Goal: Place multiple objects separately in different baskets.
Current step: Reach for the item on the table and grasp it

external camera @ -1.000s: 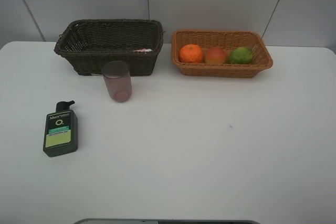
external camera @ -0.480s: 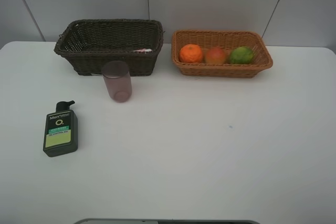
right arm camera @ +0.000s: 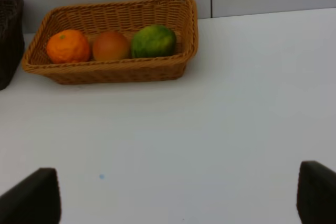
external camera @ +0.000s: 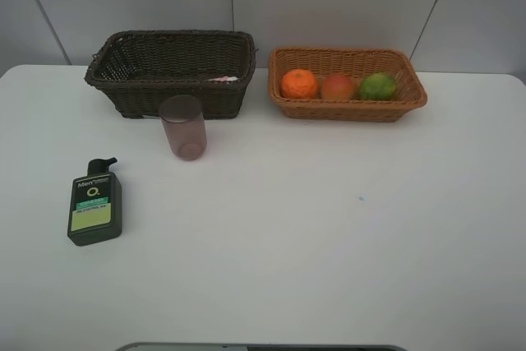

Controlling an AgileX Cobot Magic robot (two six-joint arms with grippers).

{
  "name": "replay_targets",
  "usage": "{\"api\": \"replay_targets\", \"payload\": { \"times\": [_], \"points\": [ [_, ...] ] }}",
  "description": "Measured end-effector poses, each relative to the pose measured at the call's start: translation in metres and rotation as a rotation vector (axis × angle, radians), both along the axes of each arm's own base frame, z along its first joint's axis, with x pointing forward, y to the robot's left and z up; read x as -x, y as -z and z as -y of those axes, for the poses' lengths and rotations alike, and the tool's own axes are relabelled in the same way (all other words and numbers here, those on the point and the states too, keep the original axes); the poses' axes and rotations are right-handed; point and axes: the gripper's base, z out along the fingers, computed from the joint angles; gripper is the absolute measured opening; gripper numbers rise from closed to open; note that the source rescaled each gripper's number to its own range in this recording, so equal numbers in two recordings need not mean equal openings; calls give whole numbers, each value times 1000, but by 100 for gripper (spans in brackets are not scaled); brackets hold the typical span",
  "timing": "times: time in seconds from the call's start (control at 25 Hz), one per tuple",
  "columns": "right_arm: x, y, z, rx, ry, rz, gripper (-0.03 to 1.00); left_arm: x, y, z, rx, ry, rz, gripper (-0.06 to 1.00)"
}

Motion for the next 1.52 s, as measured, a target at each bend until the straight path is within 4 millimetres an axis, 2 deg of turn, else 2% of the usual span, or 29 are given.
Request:
{"api": "replay_targets", "payload": {
  "times": [0.6,0.72,0.92,1.08,1.32,1.52],
  "points": [
    [0,0,0,0,0,0,100,0,0,0,0,0,-2,97],
    [0,0,0,0,0,0,100,-9,-2,0,13,-7,-51,97],
    [0,0,0,0,0,1,100,-42,-15,1,23,-14,-132,97],
    [0,0,0,0,0,1,100,-79,-12,3,18,16,-234,97],
    [0,0,0,0,0,1,100,-144,19,10,36,24,-469,97],
    [0,0,0,0,0,1,100,-183,56,13,125,-57,-643,97]
  ]
}}
